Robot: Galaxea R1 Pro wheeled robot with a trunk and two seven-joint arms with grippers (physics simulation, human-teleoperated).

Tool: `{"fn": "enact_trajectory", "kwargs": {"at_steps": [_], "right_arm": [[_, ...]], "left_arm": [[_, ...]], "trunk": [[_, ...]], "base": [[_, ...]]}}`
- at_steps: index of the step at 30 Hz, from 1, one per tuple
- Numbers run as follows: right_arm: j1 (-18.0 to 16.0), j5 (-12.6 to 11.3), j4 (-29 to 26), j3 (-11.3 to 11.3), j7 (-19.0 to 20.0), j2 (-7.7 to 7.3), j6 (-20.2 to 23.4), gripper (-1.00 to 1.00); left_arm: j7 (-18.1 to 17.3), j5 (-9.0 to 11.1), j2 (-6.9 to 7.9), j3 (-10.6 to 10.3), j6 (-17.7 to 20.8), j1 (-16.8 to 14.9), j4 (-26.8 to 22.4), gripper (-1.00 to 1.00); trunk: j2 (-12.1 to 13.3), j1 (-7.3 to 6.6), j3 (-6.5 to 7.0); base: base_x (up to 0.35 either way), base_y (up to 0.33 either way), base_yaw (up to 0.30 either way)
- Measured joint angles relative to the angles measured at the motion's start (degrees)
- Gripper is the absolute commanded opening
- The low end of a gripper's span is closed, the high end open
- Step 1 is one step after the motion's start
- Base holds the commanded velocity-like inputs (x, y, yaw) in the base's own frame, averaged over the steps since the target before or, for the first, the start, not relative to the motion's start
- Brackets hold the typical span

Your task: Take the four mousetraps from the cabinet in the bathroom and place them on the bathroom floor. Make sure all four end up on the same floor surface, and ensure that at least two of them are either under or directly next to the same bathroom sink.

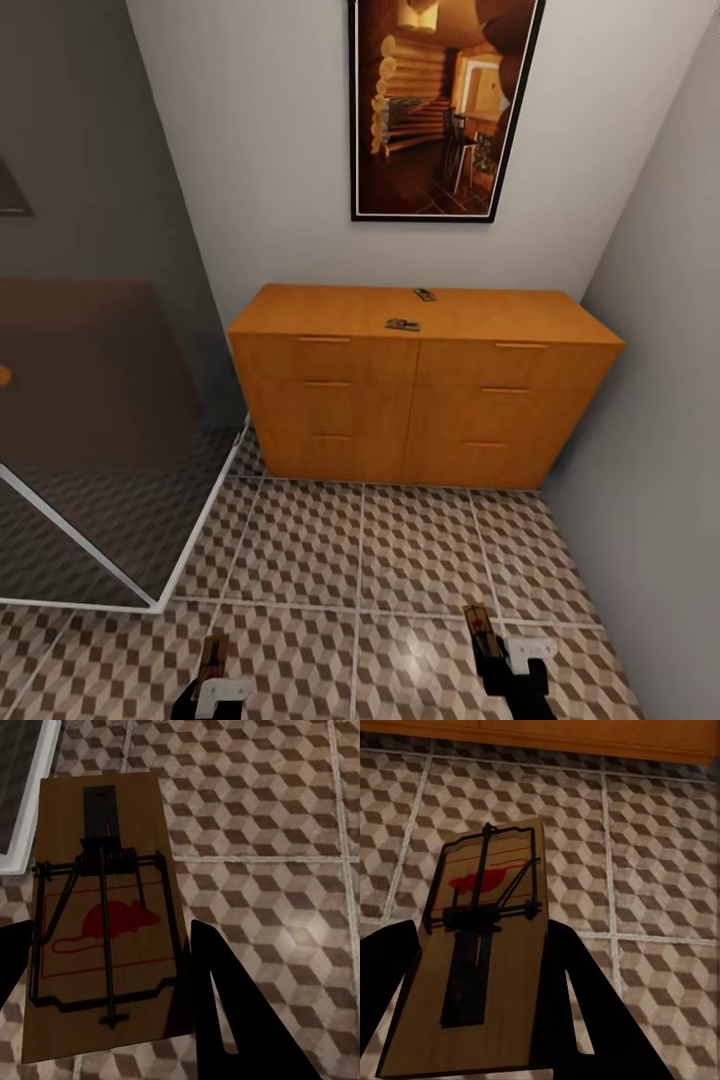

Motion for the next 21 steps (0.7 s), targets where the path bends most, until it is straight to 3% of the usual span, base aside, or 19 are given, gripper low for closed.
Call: {"fn": "enact_trajectory", "kwargs": {"at_steps": [11, 21], "right_arm": [[0.0, 0.0, 0.07, -0.04, -0.19, -0.04, 0.0, -1.0], [-0.01, 0.0, 0.08, -0.04, -0.2, -0.01, 0.0, -1.0]], "left_arm": [[0.0, 0.0, 0.0, 0.0, 0.01, 0.0, 0.0, -1.0], [0.11, 0.02, 0.16, 0.0, 0.01, 0.01, -0.01, -1.0]], "trunk": [[0.0, 0.0, 0.97], [0.0, 0.0, 1.84]], "base": [[0.0, 0.0, 0.003], [0.0, 0.0, 0.087]]}}
